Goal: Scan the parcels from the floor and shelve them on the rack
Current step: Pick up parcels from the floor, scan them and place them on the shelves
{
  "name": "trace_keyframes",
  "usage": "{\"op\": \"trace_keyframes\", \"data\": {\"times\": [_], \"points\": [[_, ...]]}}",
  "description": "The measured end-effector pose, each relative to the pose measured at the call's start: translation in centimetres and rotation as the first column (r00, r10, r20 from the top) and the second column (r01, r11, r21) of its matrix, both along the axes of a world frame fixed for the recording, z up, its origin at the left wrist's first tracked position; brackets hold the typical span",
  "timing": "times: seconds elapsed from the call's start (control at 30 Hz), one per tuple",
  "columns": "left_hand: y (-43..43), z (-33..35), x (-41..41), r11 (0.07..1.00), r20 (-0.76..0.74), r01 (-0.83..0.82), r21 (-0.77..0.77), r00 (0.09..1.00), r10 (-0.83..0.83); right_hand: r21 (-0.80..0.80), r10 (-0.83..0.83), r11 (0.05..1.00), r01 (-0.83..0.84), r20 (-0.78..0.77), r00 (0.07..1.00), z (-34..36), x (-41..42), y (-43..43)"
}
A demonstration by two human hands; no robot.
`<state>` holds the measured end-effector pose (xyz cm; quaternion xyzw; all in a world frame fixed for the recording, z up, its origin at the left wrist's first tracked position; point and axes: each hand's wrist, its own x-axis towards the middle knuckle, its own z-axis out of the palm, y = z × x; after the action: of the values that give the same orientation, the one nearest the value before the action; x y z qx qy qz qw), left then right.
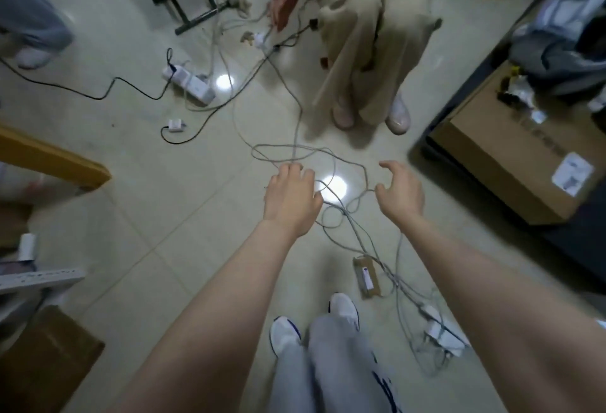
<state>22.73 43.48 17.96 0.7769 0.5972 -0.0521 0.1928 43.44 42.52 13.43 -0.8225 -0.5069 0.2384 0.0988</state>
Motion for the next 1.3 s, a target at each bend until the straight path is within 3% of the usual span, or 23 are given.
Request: {"op": "trace_keyframes", "data": {"times": [0.23, 0.53, 0.7, 0.77, 0.83, 0.9, 0.93, 1.0, 1.1, 1.2, 1.3], "points": [[-7.3, -9.6, 7.1, 0.990, -0.016, 0.121, -0.073, 0.992, -0.122, -0.197, -0.156, 0.970, 0.145, -0.043, 0.987, -12.2, 5.4, -10.5], [-11.2, -24.9, 8.6, 0.987, -0.021, 0.141, -0.072, 0.990, -0.142, -0.525, -0.086, 0.850, 0.025, -0.093, 0.992, -35.3, 2.1, -19.1], [-11.6, -28.8, 5.4, 0.995, 0.012, 0.090, -0.033, 0.996, -0.089, -0.620, -0.098, 0.783, 0.041, -0.058, 0.994, -42.4, 1.8, -21.1], [-11.7, -28.4, 3.5, 0.998, 0.015, 0.049, -0.030, 0.999, -0.049, -0.560, -0.163, 0.827, 0.059, -0.138, 0.977, -42.1, 1.6, -20.7], [-12.0, -26.6, 1.4, 0.999, 0.005, -0.016, -0.039, 1.000, 0.016, -0.379, -0.231, 0.920, 0.104, -0.307, 0.923, -39.2, 0.7, -19.2], [-12.1, -23.2, -0.6, 0.987, 0.034, -0.144, -0.067, 0.989, 0.146, -0.172, -0.283, 0.959, 0.225, -0.538, 0.794, -33.2, -1.3, -17.2], [-12.0, -20.9, -1.4, 0.968, 0.077, -0.237, -0.088, 0.967, 0.244, -0.117, -0.295, 0.949, 0.294, -0.664, 0.688, -28.7, -2.5, -15.8], [-11.5, -14.6, -2.6, 0.881, 0.202, -0.437, -0.182, 0.860, 0.469, -0.088, -0.285, 0.913, 0.398, -0.836, 0.469, -18.9, -5.1, -13.4], [-10.9, -3.4, -4.0, 0.653, 0.402, -0.619, -0.438, 0.514, 0.757, -0.061, -0.198, 0.901, 0.430, -0.939, 0.281, -3.8, -8.3, -11.5], [-11.5, 8.0, -5.6, 0.465, 0.461, -0.561, -0.685, 0.161, 0.873, -0.022, -0.114, 0.920, 0.392, -0.971, 0.212, 10.3, -10.9, -11.7], [-13.6, 17.8, -8.0, 0.463, 0.545, -0.474, -0.749, -0.045, 0.837, 0.012, -0.058, 0.951, 0.309, -0.975, 0.213, 20.9, -13.6, -13.7]]}}
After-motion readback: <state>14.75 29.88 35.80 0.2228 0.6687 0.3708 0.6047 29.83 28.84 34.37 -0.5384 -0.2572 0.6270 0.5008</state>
